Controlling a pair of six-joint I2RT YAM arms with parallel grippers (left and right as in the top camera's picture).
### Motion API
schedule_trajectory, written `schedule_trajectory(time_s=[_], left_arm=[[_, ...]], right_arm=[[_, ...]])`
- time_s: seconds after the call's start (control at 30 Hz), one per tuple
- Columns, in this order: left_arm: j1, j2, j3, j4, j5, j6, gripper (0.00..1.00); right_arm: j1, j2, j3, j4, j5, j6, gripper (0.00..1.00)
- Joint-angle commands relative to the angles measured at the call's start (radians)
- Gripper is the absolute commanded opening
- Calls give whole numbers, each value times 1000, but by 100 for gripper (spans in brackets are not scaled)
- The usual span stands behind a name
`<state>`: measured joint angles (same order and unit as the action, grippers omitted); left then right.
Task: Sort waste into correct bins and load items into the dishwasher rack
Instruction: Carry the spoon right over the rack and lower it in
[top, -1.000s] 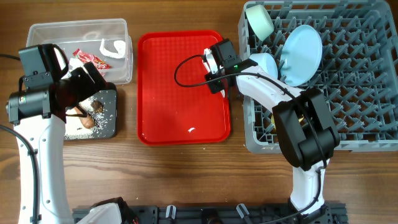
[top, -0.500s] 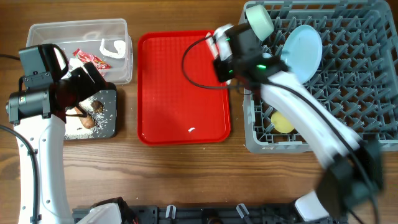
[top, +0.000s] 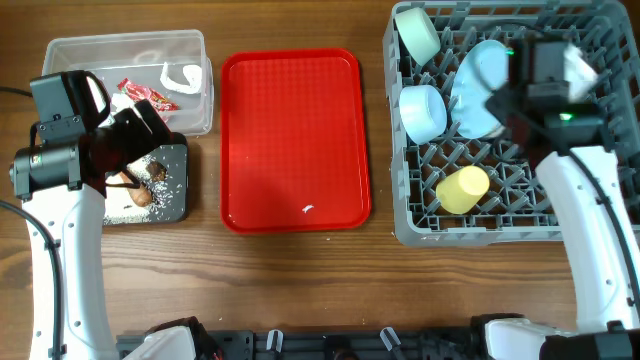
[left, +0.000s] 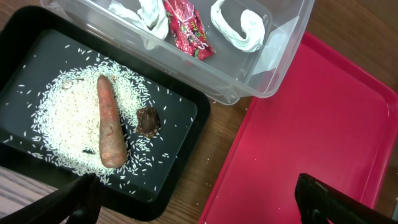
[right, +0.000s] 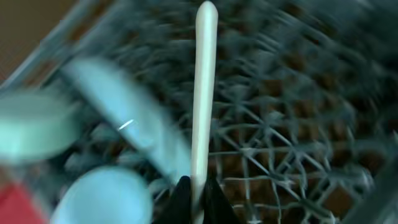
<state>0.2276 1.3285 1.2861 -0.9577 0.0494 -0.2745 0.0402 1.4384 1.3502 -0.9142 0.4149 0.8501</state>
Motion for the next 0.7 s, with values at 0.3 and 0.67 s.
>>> schedule_trajectory(time_s=[0.3,0.67], left_arm=[[6,-4,10,3,-13,5,100],[6,-4,10,2,-13,5,100]], right_arm=[[-74,103,-200,102,-50,446,4],[-74,134,-200,136,-102,466,7]])
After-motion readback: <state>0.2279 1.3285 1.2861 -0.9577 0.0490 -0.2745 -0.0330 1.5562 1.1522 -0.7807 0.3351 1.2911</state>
